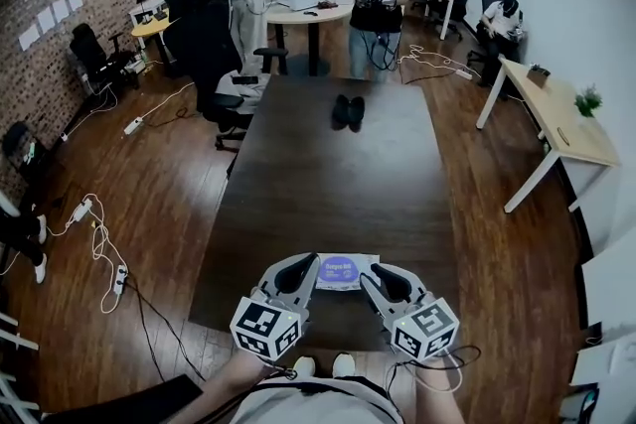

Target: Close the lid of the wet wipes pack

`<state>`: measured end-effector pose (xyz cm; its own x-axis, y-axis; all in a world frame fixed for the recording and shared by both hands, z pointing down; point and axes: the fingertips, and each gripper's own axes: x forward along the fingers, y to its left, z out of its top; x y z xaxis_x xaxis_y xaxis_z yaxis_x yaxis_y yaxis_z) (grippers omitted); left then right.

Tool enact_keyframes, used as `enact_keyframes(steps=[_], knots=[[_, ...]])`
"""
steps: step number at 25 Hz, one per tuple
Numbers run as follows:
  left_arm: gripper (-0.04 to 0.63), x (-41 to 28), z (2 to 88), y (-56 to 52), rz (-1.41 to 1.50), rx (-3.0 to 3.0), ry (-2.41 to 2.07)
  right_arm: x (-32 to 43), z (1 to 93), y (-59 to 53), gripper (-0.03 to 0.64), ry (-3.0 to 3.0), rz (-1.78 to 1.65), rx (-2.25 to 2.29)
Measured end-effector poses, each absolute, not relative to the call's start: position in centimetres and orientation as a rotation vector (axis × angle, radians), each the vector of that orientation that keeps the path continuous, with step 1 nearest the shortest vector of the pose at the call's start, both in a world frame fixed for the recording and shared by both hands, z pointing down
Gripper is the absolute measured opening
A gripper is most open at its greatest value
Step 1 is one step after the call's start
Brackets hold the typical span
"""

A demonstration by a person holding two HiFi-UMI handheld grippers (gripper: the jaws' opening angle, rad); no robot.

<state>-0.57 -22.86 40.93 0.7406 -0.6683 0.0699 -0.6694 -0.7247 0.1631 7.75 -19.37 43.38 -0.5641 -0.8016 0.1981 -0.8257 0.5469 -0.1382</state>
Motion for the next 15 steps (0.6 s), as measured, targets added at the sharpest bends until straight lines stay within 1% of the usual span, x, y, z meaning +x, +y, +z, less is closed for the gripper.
enact_keyframes(steps=[3,5,15], knots=[[0.002,-0.9,40.9,-22.6,0.002,2.770,-1.062,7.5,43.5,-18.9,0.034,-2.648,0.309,1.413],[0.002,-1.1,41.0,-22.5,0.001,2.772,-1.054,7.1,43.5,-18.9,0.007,-2.642,0.296,1.417],[0.002,-2.8,41.4,-21.5,0.002,2.795,-0.979,5.3,43.4,-17.8,0.006,-2.601,0.292,1.494]])
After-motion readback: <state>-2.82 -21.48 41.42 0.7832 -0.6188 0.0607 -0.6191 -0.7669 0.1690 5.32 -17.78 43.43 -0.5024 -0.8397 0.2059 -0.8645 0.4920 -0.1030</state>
